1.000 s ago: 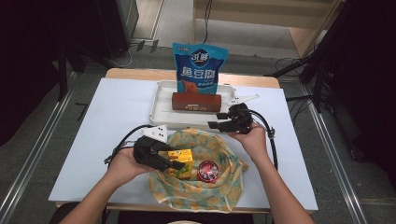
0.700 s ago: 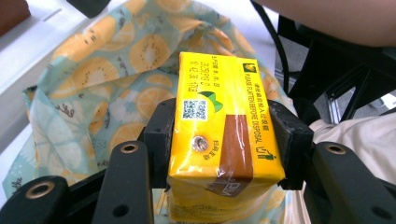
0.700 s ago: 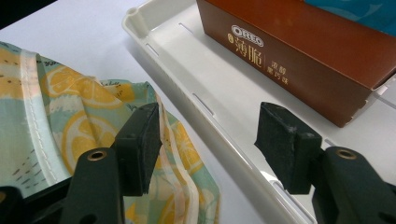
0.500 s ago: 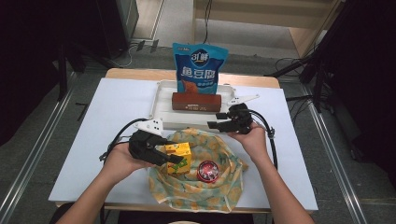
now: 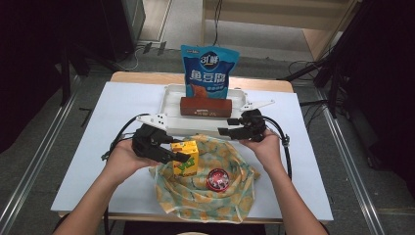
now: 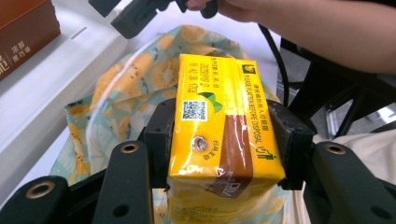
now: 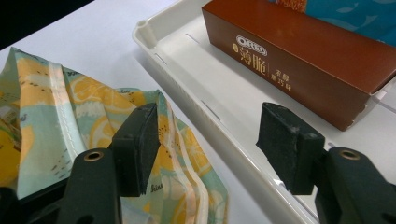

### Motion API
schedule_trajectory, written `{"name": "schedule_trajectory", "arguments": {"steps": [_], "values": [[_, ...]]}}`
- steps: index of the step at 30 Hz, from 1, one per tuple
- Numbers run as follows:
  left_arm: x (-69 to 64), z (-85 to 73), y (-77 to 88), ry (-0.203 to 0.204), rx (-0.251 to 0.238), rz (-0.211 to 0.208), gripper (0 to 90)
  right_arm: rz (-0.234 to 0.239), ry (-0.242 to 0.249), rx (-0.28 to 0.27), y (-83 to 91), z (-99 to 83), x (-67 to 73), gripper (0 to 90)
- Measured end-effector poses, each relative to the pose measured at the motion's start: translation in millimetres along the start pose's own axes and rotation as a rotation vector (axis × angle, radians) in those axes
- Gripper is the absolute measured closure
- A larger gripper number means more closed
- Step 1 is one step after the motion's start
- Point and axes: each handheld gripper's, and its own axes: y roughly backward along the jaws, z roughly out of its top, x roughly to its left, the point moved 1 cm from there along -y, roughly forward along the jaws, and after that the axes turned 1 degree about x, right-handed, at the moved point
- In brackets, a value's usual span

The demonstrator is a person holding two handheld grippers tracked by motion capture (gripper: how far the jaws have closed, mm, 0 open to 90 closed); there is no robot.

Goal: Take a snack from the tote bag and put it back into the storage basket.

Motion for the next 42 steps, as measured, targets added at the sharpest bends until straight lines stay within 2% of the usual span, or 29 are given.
{"name": "schedule_trajectory", "arguments": {"steps": [4, 11, 17, 24, 27, 30, 35, 42], "values": [[2.6, 7.0, 3.9, -0.005, 0.005, -0.004, 51.3, 0.002, -0.004, -0.008, 1.2, 0.3, 0.9, 39.7], [3.3, 20.6, 10.4, -0.027, 0.012, -0.009, 51.3, 0.002, -0.001, 0.029, -0.6, -4.4, 1.3, 38.8], [6.1, 27.4, 17.2, -0.036, 0.016, -0.014, 51.3, 0.003, -0.008, 0.021, -0.1, -5.7, -0.7, 38.8], [11.7, 25.2, 25.6, -0.022, -0.011, 0.011, 51.3, -0.003, -0.001, 0.022, 0.3, -5.5, -1.6, 38.9], [11.7, 23.6, 31.0, -0.020, -0.023, 0.012, 51.3, -0.002, -0.016, 0.009, 3.6, -5.4, -4.9, 38.9], [12.0, 21.5, 34.8, -0.013, -0.029, 0.038, 51.3, -0.006, -0.020, 0.003, 5.4, -5.6, -7.4, 38.9], [15.1, 19.4, 41.5, -0.004, -0.038, 0.041, 51.3, -0.012, -0.017, 0.014, 4.9, -6.0, -6.6, 39.0], [22.1, 15.8, 55.9, 0.024, -0.065, 0.081, 51.3, -0.018, -0.008, 0.023, 3.2, -6.9, -5.6, 39.0]]}}
